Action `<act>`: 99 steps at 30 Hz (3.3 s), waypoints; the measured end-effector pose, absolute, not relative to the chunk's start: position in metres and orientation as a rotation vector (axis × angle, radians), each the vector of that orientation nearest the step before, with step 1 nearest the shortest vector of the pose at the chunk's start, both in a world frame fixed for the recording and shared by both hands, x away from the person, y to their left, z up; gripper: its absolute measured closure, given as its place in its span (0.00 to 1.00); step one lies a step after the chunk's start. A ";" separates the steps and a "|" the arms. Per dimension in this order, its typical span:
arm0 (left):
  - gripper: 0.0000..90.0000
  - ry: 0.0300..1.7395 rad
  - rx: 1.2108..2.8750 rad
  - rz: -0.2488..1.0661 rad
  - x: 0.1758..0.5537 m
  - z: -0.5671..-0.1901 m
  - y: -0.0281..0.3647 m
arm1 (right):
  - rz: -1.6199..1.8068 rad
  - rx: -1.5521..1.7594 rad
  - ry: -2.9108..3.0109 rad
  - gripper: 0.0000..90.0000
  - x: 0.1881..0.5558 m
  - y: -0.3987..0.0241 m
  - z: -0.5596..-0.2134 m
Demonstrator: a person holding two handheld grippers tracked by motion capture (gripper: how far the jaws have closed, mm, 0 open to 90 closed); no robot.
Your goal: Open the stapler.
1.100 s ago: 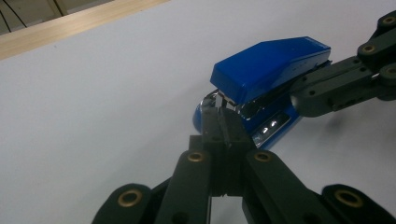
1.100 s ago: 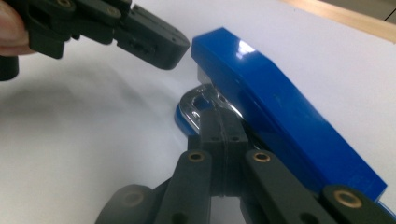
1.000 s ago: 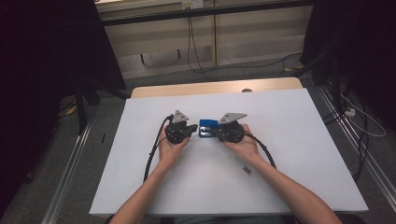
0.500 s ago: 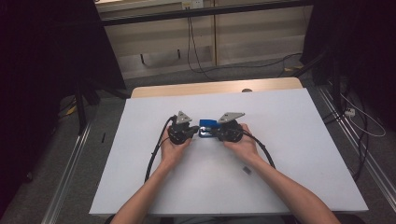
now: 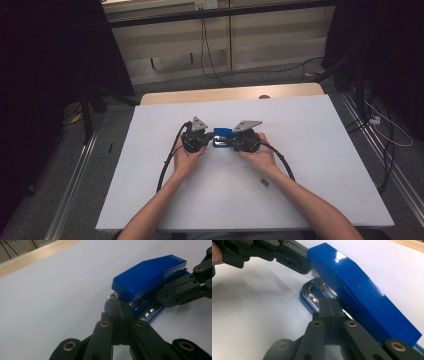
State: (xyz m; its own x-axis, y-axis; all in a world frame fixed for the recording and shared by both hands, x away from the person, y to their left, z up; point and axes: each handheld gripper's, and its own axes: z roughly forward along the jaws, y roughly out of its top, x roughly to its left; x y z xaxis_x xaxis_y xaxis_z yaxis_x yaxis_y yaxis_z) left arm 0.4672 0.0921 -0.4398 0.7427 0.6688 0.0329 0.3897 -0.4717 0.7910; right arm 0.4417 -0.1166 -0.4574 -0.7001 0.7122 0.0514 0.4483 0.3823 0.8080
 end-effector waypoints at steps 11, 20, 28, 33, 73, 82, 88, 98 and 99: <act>1.00 0.794 2.099 0.420 0.469 -0.438 0.092 | 1.222 1.018 2.339 1.00 0.441 -0.116 -0.457; 1.00 0.799 2.073 0.418 0.470 -0.434 0.092 | 1.216 1.014 2.335 1.00 0.441 -0.116 -0.457; 1.00 0.804 2.050 0.408 0.470 -0.431 0.091 | 1.217 1.014 2.337 1.00 0.441 -0.116 -0.457; 1.00 0.809 2.037 0.409 0.470 -0.429 0.091 | 1.216 1.013 2.335 1.00 0.441 -0.116 -0.457; 1.00 0.780 1.973 0.413 0.470 -0.413 0.082 | 1.305 0.917 2.230 1.00 0.436 -0.107 -0.434; 1.00 0.788 1.962 0.404 0.472 -0.415 0.082 | 1.311 0.940 2.187 1.00 0.441 -0.093 -0.435; 1.00 0.781 1.974 0.398 0.473 -0.418 0.080 | 1.282 0.972 2.172 1.00 0.444 -0.092 -0.438; 1.00 0.805 1.969 0.371 0.475 -0.419 0.085 | 1.275 0.978 2.148 1.00 0.442 -0.094 -0.438; 1.00 0.802 1.981 0.376 0.475 -0.419 0.086 | 1.274 0.975 2.147 1.00 0.442 -0.094 -0.438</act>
